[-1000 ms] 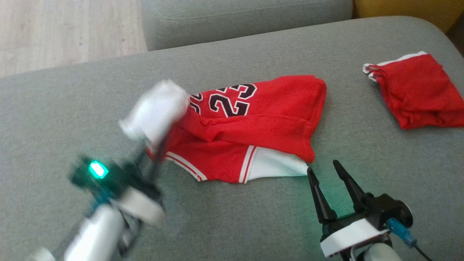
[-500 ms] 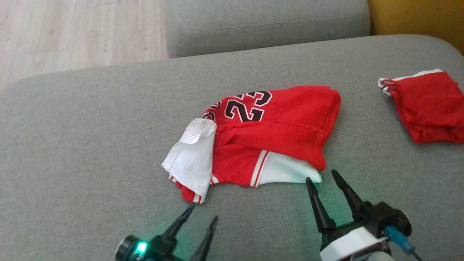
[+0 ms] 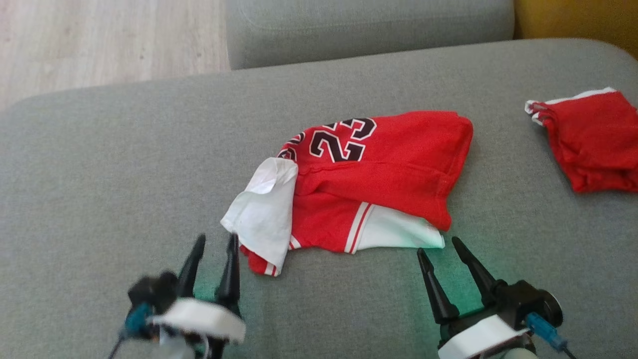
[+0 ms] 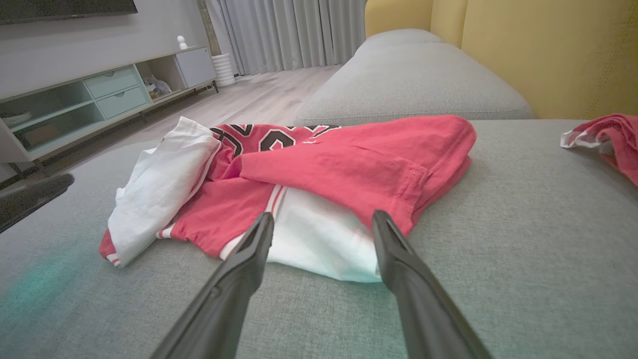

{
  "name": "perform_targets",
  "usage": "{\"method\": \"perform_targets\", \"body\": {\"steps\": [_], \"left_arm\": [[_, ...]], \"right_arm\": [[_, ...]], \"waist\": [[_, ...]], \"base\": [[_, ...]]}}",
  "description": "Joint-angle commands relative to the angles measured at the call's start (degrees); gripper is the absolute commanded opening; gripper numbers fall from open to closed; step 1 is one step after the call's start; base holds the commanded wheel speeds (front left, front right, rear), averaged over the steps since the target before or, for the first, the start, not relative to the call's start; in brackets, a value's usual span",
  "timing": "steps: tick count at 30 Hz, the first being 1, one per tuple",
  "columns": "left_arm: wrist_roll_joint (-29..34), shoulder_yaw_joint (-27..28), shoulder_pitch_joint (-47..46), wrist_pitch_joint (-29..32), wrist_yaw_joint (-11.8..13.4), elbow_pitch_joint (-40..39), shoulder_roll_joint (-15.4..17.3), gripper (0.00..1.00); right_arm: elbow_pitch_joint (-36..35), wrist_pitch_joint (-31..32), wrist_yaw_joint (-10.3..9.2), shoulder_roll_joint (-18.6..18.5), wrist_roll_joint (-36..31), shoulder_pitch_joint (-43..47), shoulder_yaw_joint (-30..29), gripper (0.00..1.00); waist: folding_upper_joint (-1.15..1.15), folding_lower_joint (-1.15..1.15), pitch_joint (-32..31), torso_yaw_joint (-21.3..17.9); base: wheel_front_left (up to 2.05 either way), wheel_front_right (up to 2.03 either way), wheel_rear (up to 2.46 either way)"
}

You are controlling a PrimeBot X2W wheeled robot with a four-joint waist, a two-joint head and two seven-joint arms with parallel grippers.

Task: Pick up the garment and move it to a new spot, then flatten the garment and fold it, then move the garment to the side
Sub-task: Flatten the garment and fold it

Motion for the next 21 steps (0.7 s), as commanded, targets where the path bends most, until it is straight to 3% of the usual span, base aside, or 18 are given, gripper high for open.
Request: {"method": "perform_targets", "body": {"steps": [1,10,19,20,21], "left_arm": [[-1.02,2.16,-4.05,-0.21,-0.41,-0.52,-0.13,1.0],[-9.96,-0.99,-13.54,2.55,-0.81,11.86,-0.18,1.0],[-15.11,-5.61,-15.13,1.12,-0.82,15.48,0.85,1.0],[-15.34,-6.16,-15.23,0.75,-0.83,15.44,1.04,0.81],[-15.64,-6.62,-15.28,0.48,-0.83,15.52,1.18,0.52]], "right_arm": [[-1.64,-0.37,-0.04,-0.68,0.01,-2.63,1.57,1.0],[-1.53,-0.37,-0.04,-1.3,0.27,-4.72,1.72,1.0],[-1.48,-0.37,-0.04,-1.19,0.33,-5.04,1.34,1.0],[-1.46,-0.37,-0.04,-1.19,0.31,-4.99,1.25,1.0],[-1.44,-0.37,-0.04,-1.19,0.28,-4.91,1.18,1.0]], "waist": [[0.0,0.0,0.85,-0.28],[0.0,0.0,4.04,-1.78],[0.0,0.0,4.53,-2.47],[0.0,0.0,4.43,-2.42],[0.0,0.0,4.32,-2.36]], "base": [[0.0,0.0,0.0],[0.0,0.0,0.0],[0.0,0.0,0.0],[0.0,0.0,0.0],[0.0,0.0,0.0]]}}
